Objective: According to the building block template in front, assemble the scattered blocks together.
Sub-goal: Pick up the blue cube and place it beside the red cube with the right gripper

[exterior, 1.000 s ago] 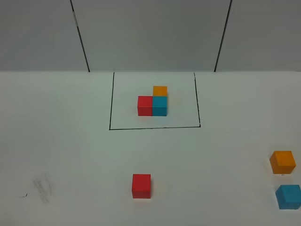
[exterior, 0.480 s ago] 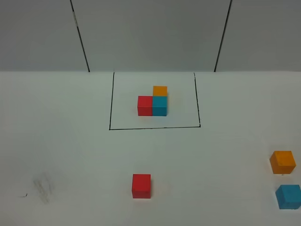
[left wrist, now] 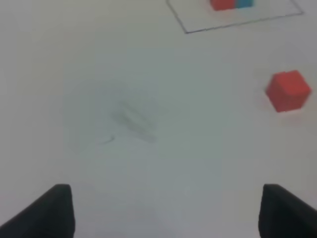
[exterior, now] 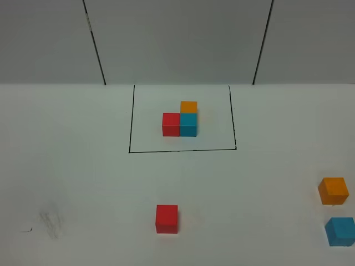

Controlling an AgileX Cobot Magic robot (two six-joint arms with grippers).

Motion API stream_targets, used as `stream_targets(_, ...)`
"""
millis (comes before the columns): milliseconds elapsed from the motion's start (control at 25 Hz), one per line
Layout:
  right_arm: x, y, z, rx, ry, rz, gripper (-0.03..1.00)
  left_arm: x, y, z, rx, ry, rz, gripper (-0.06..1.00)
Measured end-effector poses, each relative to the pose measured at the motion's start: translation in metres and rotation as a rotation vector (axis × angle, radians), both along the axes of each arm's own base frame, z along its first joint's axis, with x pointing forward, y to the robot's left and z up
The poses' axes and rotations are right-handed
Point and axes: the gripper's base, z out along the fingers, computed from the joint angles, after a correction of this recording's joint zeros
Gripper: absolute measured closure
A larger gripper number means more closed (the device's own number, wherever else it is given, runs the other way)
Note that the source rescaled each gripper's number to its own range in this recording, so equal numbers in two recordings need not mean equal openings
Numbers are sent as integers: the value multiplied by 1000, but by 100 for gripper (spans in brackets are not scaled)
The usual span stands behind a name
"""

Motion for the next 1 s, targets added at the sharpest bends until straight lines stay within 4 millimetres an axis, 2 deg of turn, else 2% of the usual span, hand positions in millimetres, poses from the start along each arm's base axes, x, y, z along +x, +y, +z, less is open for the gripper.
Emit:
stream_targets(160, 0, 0, 0, 0, 0, 0, 97, -1, -2, 0, 0, 1, 204, -4)
stream_targets(320, 0, 0, 0, 0, 0, 0, 97, -2, -4, 0, 0, 1, 310, -4)
stream_targets(1000, 0, 0, 0, 0, 0, 0, 97, -2, -4, 0, 2, 2, 317, -4)
